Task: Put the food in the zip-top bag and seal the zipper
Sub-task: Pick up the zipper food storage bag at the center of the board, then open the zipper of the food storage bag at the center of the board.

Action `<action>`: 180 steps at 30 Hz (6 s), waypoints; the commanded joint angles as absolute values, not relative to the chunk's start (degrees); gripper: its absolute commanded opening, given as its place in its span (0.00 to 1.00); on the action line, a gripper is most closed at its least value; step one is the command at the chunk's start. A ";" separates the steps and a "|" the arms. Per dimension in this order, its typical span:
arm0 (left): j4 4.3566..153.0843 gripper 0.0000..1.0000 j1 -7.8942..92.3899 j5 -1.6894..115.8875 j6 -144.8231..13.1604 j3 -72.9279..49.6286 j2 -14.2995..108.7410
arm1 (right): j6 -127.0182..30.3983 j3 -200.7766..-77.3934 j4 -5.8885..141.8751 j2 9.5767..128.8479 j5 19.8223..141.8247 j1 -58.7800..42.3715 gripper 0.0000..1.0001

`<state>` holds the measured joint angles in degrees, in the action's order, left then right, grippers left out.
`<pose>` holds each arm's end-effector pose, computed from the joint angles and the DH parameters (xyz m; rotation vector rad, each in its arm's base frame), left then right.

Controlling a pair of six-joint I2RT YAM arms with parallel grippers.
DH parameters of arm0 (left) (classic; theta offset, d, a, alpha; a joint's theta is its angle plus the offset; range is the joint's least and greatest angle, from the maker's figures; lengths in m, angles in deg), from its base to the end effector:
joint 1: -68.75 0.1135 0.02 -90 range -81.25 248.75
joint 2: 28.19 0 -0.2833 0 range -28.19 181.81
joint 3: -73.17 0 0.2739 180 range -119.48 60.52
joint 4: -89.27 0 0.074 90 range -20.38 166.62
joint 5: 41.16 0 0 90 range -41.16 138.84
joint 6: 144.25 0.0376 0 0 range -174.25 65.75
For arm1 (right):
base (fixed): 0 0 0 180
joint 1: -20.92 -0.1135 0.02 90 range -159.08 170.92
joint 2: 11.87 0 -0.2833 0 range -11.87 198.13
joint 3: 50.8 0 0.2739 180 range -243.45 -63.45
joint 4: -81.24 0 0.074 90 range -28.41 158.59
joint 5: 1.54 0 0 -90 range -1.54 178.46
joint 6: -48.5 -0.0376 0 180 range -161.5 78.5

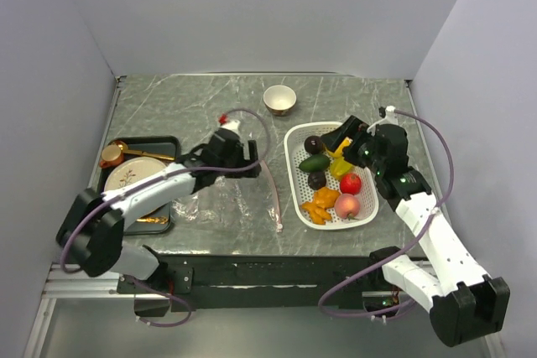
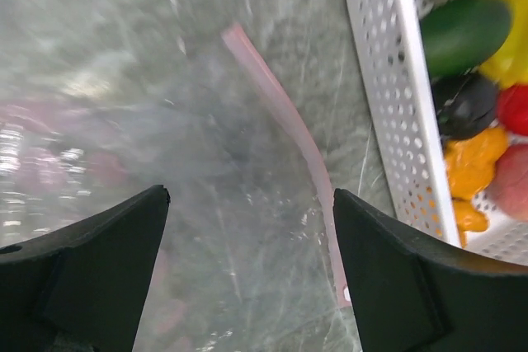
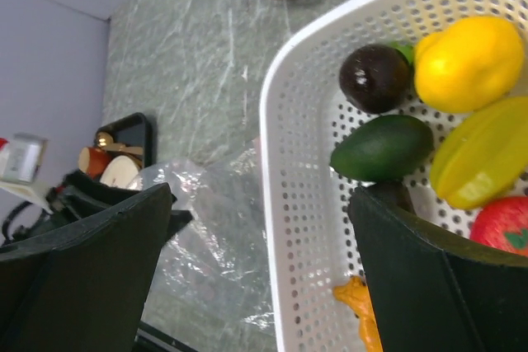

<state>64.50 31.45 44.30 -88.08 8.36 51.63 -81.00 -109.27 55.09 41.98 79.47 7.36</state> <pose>0.2565 -0.1916 0.2501 0.0272 2.3263 -0.5590 0.2215 0.0595 0.3235 0.3476 1.9899 0.7550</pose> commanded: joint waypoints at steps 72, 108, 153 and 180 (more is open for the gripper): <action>68.53 0.13 16.72 34.68 -95.47 5.06 47.14 | -82.01 -104.76 76.93 56.23 56.65 0.27 0.86; 63.08 0.40 25.50 35.21 -93.89 6.73 37.03 | -84.38 -108.45 76.93 69.08 73.35 -5.62 0.00; 65.72 0.35 11.71 20.98 -96.09 3.04 50.65 | -88.61 -110.65 79.66 66.09 70.27 -9.58 0.00; 62.82 0.27 11.62 17.20 -95.91 2.69 47.05 | -86.85 -112.32 77.20 68.29 70.27 -9.66 0.00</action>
<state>62.86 11.71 19.17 -95.68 5.21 47.28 -88.04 -109.89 75.38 68.27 71.23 -9.32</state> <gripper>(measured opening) 0.268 0.010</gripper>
